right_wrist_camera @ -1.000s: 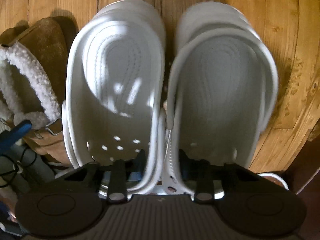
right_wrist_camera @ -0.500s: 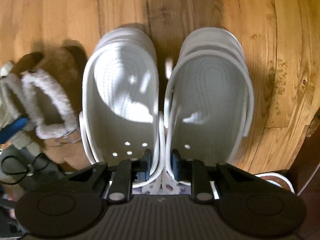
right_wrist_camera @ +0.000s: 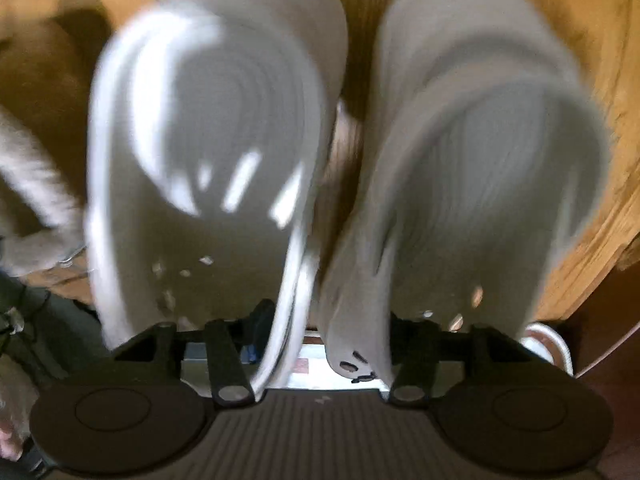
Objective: Organize scattered shoes
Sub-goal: 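Grasp both white charm clogs at their heels with the right tool, then carry the charm clogs with the right tool and set them beside the sneakers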
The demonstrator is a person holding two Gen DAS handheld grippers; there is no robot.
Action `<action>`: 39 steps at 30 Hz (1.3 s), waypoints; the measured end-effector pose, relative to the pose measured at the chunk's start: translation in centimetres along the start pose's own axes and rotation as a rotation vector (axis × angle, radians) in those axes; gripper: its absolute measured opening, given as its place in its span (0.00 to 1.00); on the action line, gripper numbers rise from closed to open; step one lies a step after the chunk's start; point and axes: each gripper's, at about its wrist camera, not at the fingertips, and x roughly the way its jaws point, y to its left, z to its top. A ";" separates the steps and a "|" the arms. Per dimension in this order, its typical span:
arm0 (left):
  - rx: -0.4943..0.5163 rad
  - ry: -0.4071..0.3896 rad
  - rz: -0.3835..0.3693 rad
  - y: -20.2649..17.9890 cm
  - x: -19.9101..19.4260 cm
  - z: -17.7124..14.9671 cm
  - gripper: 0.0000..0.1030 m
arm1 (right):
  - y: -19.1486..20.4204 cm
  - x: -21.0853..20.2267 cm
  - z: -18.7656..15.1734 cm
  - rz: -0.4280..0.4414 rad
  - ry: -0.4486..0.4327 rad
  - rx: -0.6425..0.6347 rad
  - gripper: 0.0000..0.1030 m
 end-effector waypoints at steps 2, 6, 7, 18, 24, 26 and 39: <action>-0.014 0.000 -0.001 0.4 0.0 0.0 0.83 | 0.1 0.3 -0.3 0.007 0.008 -0.005 0.28; -0.033 -0.018 -0.005 0.9 -0.6 0.2 0.83 | -0.2 -2.3 -1.9 -0.001 -0.050 -0.021 0.24; -0.036 -0.025 -0.005 1.0 -0.9 0.2 0.83 | -0.4 -3.3 -2.3 0.001 -0.068 -0.013 0.23; -0.124 -0.145 0.016 4.4 -5.3 0.9 0.83 | -1.5 -15.1 -5.5 0.239 -0.392 0.045 0.22; -0.126 -0.214 0.100 6.6 -8.6 1.2 0.84 | 2.4 -22.1 -5.4 0.210 -0.504 -0.024 0.23; -0.146 -0.258 0.130 7.5 -9.8 1.1 0.84 | 4.3 -24.2 -4.6 0.190 -0.528 -0.048 0.23; -0.212 -0.279 0.156 13.6 -10.4 1.7 0.84 | 20.7 -35.1 9.8 0.012 -0.550 -0.206 0.22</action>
